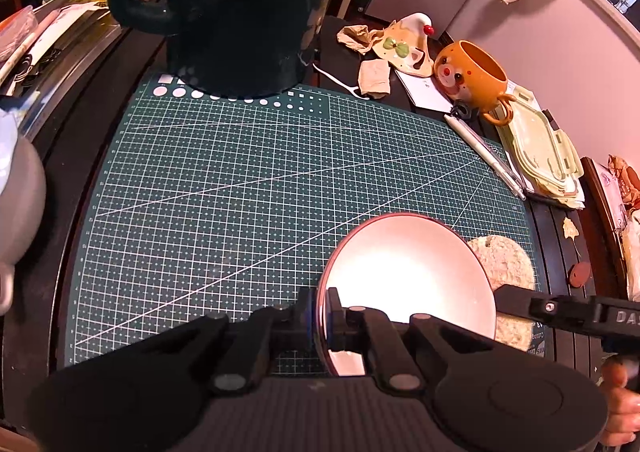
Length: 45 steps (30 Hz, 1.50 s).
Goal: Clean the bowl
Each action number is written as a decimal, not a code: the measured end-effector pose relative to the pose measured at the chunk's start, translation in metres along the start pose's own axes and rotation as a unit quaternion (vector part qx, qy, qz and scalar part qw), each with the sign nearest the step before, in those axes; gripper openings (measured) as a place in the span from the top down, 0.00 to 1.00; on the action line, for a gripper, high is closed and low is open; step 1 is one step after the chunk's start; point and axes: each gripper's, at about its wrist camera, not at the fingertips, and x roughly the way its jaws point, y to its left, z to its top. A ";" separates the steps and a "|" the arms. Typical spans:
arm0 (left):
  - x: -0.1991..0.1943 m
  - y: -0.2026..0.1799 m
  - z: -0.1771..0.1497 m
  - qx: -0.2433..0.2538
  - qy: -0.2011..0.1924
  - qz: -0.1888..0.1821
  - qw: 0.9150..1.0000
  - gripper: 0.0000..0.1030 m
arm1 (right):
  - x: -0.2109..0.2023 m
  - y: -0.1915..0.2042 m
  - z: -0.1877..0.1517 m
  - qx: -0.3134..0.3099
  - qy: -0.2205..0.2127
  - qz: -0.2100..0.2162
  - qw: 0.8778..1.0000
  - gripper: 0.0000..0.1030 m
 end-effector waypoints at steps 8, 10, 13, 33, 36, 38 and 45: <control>0.001 0.000 0.000 0.003 0.001 -0.001 1.000 0.95 | -0.035 0.016 0.003 -0.025 -0.041 0.034 0.998 0.91; 0.001 -0.001 0.000 0.006 0.000 0.000 1.000 0.95 | -0.030 0.015 0.003 -0.031 -0.037 0.017 0.999 0.91; 0.001 -0.002 0.000 0.007 0.000 0.001 1.000 0.95 | -0.023 0.013 0.003 -0.039 -0.030 -0.010 0.999 0.91; 0.002 -0.004 0.000 0.011 0.001 0.003 1.000 0.95 | -0.038 0.022 0.001 -0.038 -0.036 0.031 0.998 0.91; 0.002 -0.004 0.000 0.011 0.000 0.004 1.000 0.95 | -0.046 0.026 0.002 -0.048 -0.049 0.036 0.997 0.91; 0.002 -0.004 0.000 0.013 0.000 0.005 1.000 0.95 | -0.048 0.027 0.003 -0.058 -0.056 0.019 0.997 0.91; 0.002 -0.004 0.000 0.013 0.000 0.005 1.000 0.95 | -0.016 0.008 0.002 -0.031 -0.015 -0.018 0.999 0.91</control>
